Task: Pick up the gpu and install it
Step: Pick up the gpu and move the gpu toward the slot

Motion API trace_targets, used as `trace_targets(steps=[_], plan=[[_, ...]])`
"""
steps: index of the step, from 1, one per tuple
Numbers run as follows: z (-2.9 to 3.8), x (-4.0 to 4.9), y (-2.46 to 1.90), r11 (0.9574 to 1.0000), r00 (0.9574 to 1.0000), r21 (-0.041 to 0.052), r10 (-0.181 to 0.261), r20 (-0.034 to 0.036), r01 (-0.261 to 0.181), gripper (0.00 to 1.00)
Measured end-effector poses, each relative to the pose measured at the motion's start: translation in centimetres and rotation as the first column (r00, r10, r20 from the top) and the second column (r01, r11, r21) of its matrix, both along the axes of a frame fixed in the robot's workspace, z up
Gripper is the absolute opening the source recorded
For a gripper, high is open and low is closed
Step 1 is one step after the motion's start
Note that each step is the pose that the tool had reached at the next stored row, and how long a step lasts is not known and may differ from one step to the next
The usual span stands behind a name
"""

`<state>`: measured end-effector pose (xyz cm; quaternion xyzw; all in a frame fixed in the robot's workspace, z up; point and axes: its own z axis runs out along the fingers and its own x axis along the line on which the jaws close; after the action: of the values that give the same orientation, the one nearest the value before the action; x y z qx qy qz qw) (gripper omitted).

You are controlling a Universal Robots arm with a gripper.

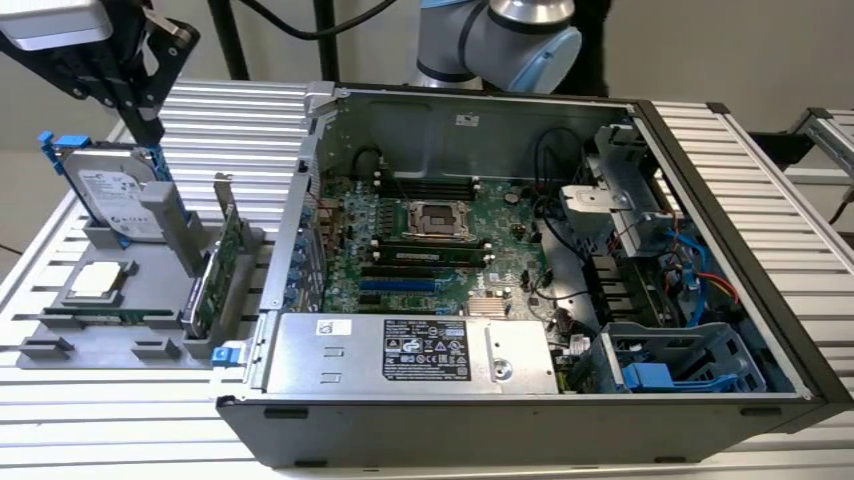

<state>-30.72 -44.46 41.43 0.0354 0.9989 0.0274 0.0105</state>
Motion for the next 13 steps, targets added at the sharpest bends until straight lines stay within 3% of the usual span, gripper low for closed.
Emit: trace_targets(steps=[13], plan=[[0.00, 0.00, -1.36, 1.0000, 1.0000, 0.0000, 0.000, -0.0001, 0.000, 0.00]])
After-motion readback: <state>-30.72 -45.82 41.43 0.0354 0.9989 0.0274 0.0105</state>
